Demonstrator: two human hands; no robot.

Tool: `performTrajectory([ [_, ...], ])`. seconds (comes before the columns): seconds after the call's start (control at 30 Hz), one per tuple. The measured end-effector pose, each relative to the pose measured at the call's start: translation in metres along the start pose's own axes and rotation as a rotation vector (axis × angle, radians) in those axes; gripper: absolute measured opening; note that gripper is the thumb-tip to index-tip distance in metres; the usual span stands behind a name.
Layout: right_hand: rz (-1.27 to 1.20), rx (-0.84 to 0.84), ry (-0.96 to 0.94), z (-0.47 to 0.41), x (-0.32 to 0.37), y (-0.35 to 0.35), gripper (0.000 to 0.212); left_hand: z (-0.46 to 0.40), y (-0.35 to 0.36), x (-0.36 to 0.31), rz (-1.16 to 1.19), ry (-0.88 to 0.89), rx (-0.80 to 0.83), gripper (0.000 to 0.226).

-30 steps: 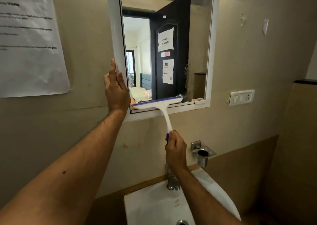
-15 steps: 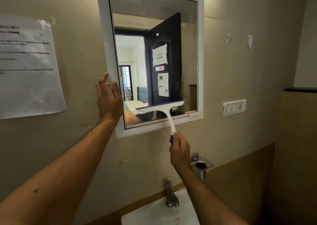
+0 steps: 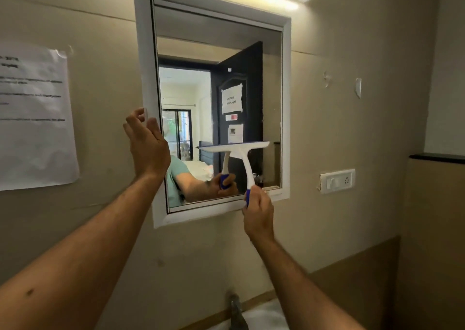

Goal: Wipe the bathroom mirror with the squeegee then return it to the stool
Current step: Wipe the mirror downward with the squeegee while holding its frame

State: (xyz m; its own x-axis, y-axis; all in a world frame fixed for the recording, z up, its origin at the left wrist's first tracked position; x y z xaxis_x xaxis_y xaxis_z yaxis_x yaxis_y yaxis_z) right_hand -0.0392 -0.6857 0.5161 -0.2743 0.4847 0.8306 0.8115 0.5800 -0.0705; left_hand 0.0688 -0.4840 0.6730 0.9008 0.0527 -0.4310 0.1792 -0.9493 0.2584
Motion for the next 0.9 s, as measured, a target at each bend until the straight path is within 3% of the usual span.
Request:
performTrajectory([
  [0.23, -0.094, 0.003, -0.102, -0.081, 0.091, -0.013, 0.012, -0.005, 0.009, -0.005, -0.046, 0.035, -0.032, 0.035],
  [0.33, -0.066, -0.042, -0.119, -0.097, 0.106, -0.021, 0.016, -0.004, 0.012, -0.005, -0.051, -0.012, -0.012, 0.031],
  [0.57, -0.076, 0.004, -0.044, -0.076, 0.068, -0.009, 0.017, -0.025, 0.009, -0.013, -0.051, -0.049, -0.031, 0.035],
  [0.8, -0.208, 0.0, -0.148, -0.124, 0.151, -0.034, 0.015, -0.026, 0.007, -0.016, -0.038, -0.03, -0.031, 0.037],
  [0.9, -0.175, -0.005, -0.163, -0.14, 0.156, -0.036, 0.018, -0.03, 0.008, -0.02, -0.033, -0.024, -0.034, 0.035],
])
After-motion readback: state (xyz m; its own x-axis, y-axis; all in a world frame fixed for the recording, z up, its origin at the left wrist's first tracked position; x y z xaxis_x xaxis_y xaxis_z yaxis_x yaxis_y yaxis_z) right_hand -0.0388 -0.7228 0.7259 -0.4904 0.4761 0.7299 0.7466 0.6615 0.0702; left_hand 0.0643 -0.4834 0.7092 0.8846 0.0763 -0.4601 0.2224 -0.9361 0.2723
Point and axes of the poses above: each hand's wrist, its own z-axis away from the middle knuckle, its own y-axis out of the palm, x = y × z, the point moved 3 cm from there along -z, towards the middle knuckle, and after that the axes turned 14 degrees about z, right-handed, at the moved point
